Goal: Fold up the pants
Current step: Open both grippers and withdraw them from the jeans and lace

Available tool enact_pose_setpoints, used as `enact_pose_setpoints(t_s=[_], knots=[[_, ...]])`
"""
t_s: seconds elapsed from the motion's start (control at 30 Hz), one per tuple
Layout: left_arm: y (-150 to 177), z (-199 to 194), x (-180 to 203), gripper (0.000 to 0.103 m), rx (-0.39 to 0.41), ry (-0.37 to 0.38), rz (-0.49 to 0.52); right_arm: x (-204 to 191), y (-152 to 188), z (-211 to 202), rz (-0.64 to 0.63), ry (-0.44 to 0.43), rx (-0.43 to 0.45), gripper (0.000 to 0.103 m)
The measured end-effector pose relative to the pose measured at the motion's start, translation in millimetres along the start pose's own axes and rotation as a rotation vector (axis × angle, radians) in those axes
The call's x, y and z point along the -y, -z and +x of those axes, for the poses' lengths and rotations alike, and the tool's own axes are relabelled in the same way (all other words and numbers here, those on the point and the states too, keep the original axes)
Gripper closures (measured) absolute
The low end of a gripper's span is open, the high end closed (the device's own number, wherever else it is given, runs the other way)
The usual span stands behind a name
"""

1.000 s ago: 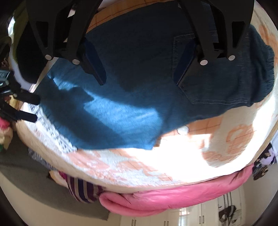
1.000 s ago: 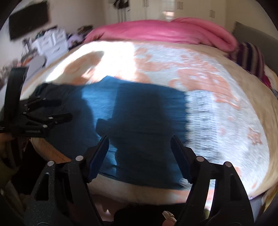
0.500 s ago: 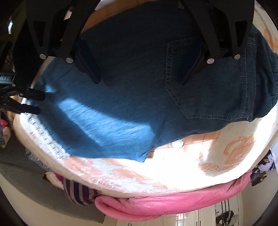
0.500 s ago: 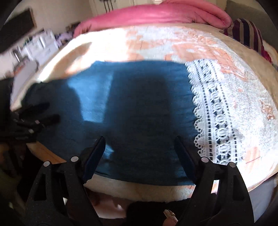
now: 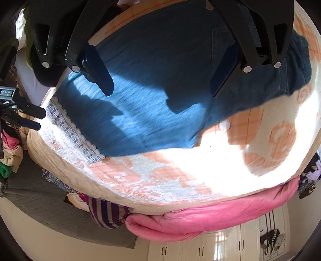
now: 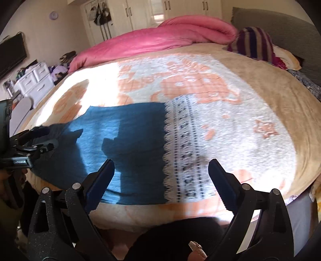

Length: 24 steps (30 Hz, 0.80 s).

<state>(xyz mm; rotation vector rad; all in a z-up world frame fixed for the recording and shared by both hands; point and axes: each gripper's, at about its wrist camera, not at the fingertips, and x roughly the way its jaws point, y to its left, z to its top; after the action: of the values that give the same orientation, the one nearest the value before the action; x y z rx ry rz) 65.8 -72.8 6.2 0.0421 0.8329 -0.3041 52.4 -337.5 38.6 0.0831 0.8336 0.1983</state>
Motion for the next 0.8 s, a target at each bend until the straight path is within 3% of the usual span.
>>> enact_pose_setpoints(t_s=[0.43, 0.8], knots=[[-42.4, 17.5, 44.6, 0.005, 0.015, 0.032, 0.094, 34.2, 5.6, -9.0, 0.081, 0.038, 0.024, 0.013], [-66.7, 64.1, 84.6, 0.005, -0.034, 0.035, 0.207, 51.5, 12.9, 6.8, 0.130, 0.011, -0.006, 0.013]])
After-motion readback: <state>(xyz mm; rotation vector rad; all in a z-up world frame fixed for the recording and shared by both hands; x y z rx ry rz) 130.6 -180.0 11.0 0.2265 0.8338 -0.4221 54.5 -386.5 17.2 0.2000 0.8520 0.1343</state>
